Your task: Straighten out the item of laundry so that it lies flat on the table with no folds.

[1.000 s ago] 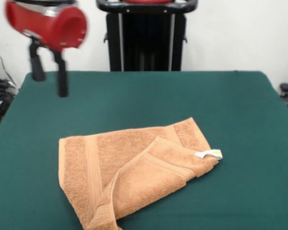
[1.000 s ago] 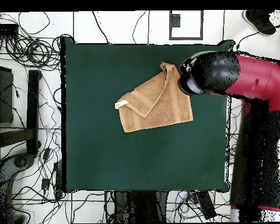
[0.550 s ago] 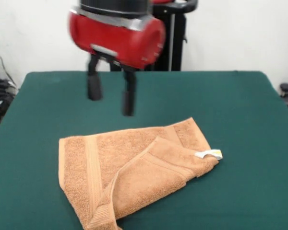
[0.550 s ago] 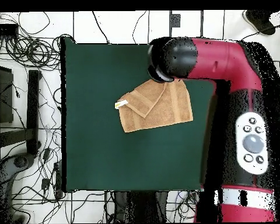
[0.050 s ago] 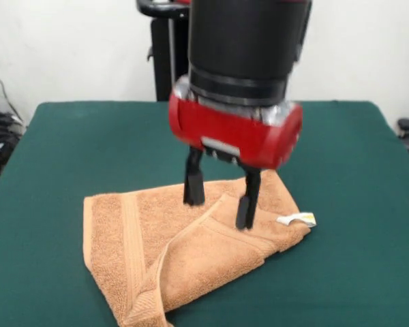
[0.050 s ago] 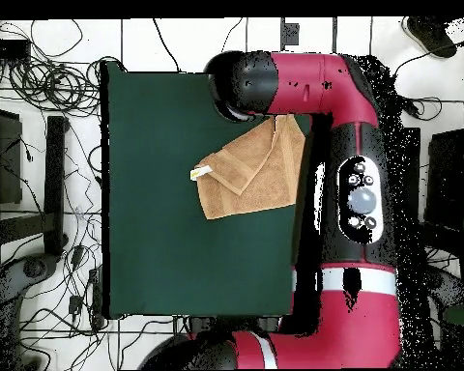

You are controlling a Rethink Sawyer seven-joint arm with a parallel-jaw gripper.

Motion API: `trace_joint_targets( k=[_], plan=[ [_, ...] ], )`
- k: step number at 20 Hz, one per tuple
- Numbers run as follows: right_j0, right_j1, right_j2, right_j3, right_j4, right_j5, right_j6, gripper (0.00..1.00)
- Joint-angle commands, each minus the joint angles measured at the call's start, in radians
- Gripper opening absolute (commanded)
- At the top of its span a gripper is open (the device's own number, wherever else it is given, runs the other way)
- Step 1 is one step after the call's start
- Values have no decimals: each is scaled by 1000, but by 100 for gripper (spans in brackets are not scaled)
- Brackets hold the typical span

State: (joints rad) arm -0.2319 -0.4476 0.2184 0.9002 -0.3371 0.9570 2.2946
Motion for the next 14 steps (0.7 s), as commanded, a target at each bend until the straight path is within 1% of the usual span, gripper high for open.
trace_joint_targets(
  k=[1, 5, 11, 14],
  plan=[
    [30, 123, -57, -17, -18, -78, 210, 100],
    [33, 121, -100, 12, 10, -4, 219, 100],
    [56, 73, -165, 90, 28, 11, 235, 100],
    [69, 66, -182, 119, 44, 13, 238, 100]
  ],
)
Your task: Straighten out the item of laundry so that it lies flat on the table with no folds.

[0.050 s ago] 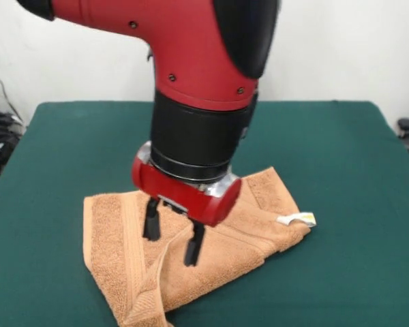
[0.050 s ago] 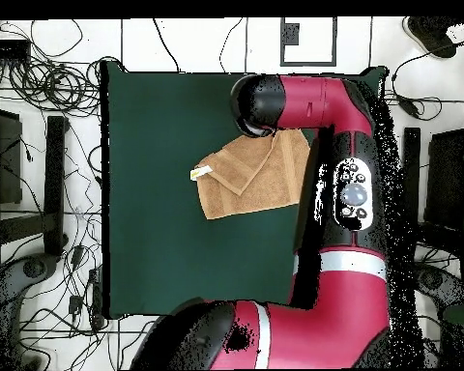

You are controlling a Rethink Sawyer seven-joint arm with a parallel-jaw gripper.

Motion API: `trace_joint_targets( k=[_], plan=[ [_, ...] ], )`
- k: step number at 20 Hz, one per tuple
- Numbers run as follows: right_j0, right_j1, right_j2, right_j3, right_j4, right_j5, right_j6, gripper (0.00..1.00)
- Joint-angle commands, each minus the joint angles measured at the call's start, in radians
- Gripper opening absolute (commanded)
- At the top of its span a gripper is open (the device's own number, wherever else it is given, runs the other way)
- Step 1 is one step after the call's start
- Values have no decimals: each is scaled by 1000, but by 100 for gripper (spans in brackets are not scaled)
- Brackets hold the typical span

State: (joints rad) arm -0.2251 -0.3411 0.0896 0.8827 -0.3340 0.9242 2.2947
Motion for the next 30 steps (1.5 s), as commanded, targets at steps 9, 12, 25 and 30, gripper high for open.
trace_joint_targets(
  k=[9, 12, 25, 30],
  plan=[
    [97, 23, -69, 125, 45, -53, 226, 100],
    [110, 45, -78, 105, 32, -140, 243, 100],
    [62, 137, -54, 48, 84, -206, 140, 100],
    [56, 147, -87, 28, 82, -126, 112, 100]
  ],
)
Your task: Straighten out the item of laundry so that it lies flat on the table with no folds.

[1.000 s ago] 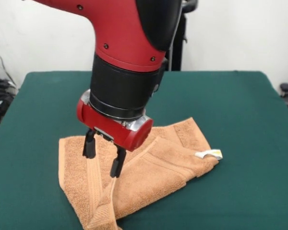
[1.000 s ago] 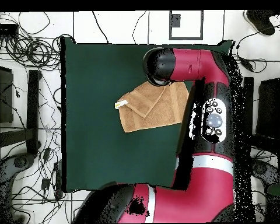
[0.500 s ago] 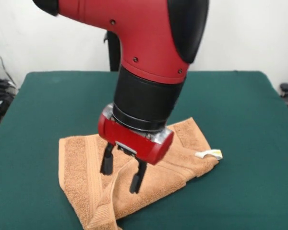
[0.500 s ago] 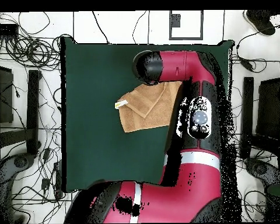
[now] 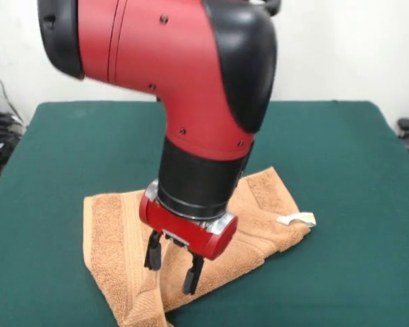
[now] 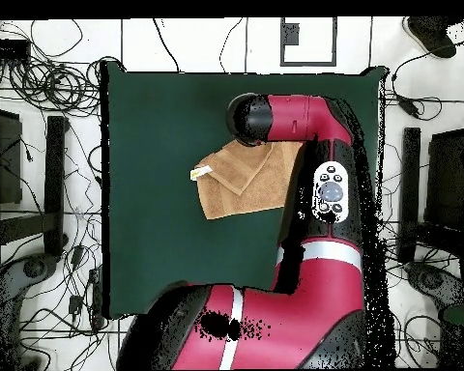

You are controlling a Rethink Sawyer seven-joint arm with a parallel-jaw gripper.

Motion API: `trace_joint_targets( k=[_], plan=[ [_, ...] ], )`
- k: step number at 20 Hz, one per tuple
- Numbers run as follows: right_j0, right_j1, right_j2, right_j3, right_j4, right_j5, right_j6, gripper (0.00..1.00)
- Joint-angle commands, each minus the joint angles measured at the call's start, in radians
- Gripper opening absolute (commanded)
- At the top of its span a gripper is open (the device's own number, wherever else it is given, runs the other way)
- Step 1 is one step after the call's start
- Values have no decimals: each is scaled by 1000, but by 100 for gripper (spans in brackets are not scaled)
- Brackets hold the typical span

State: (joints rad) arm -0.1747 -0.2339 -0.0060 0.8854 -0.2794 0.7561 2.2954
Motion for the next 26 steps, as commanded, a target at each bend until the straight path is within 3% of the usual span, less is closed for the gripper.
trace_joint_targets(
  k=[1, 13, 26],
  plan=[
    [1, 37, 5, 31, 30, 60, 109, 100],
    [9, 74, 0, 26, 42, 37, 129, 100],
    [23, -135, -59, 191, 67, 145, 94, 100]
  ],
)
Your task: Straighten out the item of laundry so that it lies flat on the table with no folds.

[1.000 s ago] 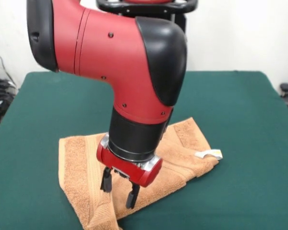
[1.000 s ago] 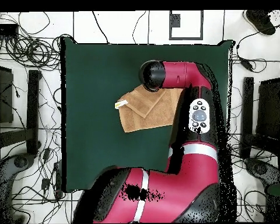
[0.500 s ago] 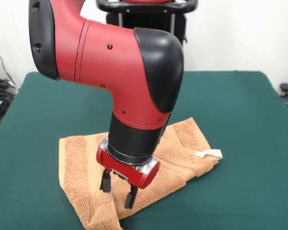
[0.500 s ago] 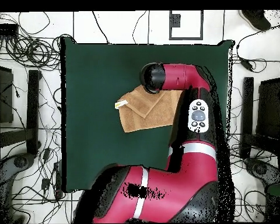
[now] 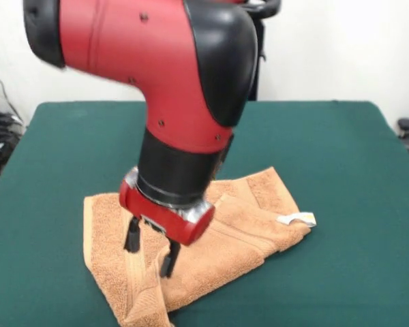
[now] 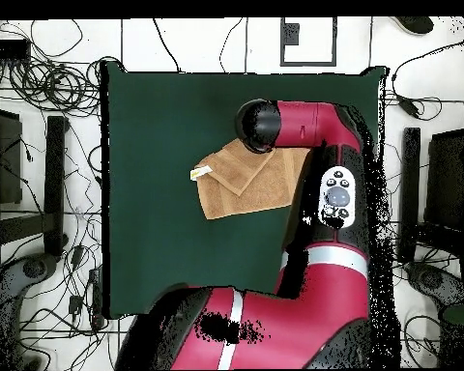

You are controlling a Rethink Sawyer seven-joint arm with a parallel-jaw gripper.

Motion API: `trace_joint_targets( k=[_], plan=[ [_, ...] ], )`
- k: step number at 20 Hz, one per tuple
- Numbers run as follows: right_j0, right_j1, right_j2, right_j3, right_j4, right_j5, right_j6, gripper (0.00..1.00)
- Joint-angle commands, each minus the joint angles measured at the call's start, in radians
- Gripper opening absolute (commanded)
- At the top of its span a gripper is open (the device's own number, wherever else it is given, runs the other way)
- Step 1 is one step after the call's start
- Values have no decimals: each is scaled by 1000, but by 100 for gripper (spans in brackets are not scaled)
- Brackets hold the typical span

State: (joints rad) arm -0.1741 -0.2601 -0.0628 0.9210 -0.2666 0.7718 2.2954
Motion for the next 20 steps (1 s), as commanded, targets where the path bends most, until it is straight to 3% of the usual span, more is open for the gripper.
trace_joint_targets(
  k=[1, 4, 9, 20],
  plan=[
    [18, -118, 3, 165, 59, 126, 86, 100],
    [7, -101, 26, 180, 64, 74, 79, 100],
    [22, -48, 34, 209, 65, -84, 164, 100],
    [43, -2, 16, 203, 75, -179, 209, 100]
  ],
)
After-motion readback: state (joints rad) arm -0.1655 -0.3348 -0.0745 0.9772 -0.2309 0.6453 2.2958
